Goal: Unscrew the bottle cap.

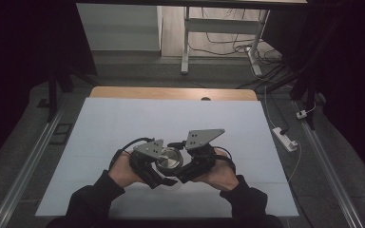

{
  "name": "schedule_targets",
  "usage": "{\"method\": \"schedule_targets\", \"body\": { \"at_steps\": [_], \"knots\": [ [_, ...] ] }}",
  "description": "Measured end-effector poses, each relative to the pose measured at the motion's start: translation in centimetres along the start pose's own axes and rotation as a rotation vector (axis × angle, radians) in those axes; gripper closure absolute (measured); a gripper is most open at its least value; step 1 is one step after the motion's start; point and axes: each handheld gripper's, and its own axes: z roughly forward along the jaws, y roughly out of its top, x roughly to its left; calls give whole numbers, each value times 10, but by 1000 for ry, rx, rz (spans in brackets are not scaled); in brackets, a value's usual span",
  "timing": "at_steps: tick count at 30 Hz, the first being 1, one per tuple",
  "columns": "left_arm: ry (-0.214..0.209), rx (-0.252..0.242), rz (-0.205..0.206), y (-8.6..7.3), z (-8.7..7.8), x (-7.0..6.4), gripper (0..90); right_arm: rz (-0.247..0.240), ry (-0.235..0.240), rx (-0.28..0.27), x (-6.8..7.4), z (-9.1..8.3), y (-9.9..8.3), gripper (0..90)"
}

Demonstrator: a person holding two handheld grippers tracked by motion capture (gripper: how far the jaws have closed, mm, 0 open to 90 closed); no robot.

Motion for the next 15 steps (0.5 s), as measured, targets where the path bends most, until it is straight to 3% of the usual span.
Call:
{"method": "schedule_targets", "body": {
  "at_steps": [2, 15],
  "knots": [
    [-14, -7, -5, 0, 1, 1, 147, -6, 5, 8, -1, -2, 0, 195],
    [29, 5, -39, -7, 0, 9, 147, 17, -12, -44, -5, -8, 0, 196]
  ]
}}
